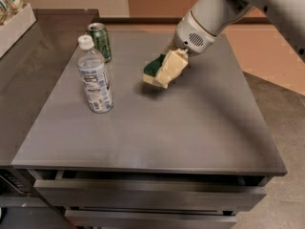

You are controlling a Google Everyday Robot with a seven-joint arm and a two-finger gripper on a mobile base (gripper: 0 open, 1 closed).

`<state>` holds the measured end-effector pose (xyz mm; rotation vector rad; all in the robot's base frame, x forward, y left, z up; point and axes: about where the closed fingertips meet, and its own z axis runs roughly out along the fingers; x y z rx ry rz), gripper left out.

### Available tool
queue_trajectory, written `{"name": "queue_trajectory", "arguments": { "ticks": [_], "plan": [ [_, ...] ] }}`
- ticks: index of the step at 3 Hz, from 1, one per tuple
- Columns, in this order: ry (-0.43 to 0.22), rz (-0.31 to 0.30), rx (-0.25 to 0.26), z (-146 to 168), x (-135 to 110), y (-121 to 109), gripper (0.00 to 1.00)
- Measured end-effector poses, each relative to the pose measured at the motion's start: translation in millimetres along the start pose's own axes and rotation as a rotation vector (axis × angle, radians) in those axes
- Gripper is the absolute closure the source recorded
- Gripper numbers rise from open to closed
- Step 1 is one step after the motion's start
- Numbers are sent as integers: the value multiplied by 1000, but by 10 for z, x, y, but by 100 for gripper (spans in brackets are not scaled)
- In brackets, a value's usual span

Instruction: Move sponge near blue plastic bottle

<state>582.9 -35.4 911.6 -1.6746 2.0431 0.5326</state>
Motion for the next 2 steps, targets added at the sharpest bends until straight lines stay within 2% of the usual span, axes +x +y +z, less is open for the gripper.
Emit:
{"name": "queue_trajectory", "arguments": {
  "ticks": [2],
  "plan": [
    [17,-94,-67,280,-26,234,100]
  ]
}}
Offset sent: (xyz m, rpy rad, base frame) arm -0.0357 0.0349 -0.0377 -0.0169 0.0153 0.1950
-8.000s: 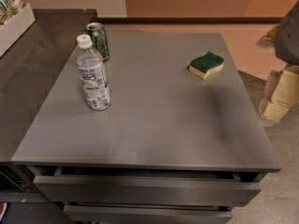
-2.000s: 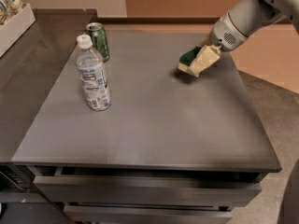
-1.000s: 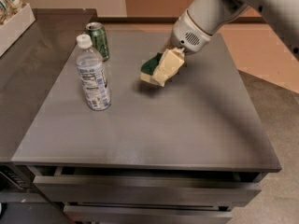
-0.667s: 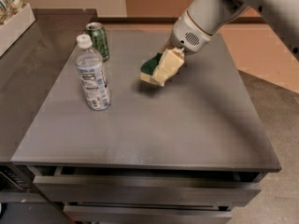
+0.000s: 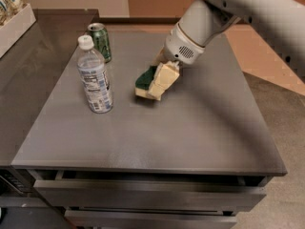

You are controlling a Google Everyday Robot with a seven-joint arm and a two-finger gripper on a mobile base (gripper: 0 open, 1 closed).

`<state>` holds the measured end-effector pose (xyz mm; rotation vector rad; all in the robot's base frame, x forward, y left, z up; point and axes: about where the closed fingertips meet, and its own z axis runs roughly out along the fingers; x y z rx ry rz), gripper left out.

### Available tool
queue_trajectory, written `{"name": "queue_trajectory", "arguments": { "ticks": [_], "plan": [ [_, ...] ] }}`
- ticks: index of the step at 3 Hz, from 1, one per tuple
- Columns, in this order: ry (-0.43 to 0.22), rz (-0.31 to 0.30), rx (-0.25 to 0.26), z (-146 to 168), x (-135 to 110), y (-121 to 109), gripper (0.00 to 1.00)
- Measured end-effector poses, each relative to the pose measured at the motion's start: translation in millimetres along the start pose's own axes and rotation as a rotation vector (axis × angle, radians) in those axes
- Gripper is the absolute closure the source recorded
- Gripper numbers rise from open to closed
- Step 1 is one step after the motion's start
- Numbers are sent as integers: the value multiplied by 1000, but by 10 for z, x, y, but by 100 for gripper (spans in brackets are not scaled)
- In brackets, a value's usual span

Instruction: Move sponge near blue plastic bottle

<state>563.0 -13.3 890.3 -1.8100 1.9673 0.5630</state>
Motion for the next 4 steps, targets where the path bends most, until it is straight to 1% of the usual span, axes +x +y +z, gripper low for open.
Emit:
{"name": "queue_trajectory", "arguments": {
  "ticks": [1,2,3,4],
  "plan": [
    [5,-38,-39,188,-46,104,100],
    [7,-67,-62,352,-98,170,83],
    [-2,-92,-73,494,-157,223,59],
    [-10,-103,-79,623,-182,228,36]
  ]
}}
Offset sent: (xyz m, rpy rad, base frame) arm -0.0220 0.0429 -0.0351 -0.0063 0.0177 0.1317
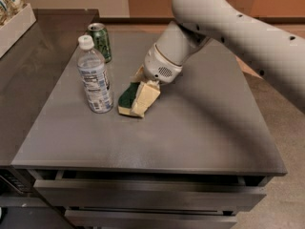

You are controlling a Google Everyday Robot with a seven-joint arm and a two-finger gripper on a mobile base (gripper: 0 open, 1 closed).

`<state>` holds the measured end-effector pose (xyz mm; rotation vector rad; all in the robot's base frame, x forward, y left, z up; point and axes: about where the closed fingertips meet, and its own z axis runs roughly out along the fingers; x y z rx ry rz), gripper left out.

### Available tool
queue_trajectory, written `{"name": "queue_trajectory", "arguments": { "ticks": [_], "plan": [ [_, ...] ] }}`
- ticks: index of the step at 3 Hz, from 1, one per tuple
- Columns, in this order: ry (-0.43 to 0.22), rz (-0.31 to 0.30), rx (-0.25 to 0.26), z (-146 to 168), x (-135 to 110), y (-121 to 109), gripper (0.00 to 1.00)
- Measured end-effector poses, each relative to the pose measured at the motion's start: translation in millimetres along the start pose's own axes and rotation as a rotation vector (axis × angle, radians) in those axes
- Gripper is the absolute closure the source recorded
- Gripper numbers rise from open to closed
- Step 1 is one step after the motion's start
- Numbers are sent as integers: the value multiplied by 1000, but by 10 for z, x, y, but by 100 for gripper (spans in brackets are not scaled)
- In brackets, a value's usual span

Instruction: Move sponge near blue plastic bottle

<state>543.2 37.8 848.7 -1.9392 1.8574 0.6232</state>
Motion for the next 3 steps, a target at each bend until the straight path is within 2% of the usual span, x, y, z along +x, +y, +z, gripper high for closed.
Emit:
{"name": "queue_trajectory", "arguments": {
  "ticks": [1,2,3],
  "plan": [
    [-30,-14,10,78,-16,1,13],
    [-30,-16,9,92,-24,3,0],
    [-30,-16,9,92,-25,3,0]
  ]
}}
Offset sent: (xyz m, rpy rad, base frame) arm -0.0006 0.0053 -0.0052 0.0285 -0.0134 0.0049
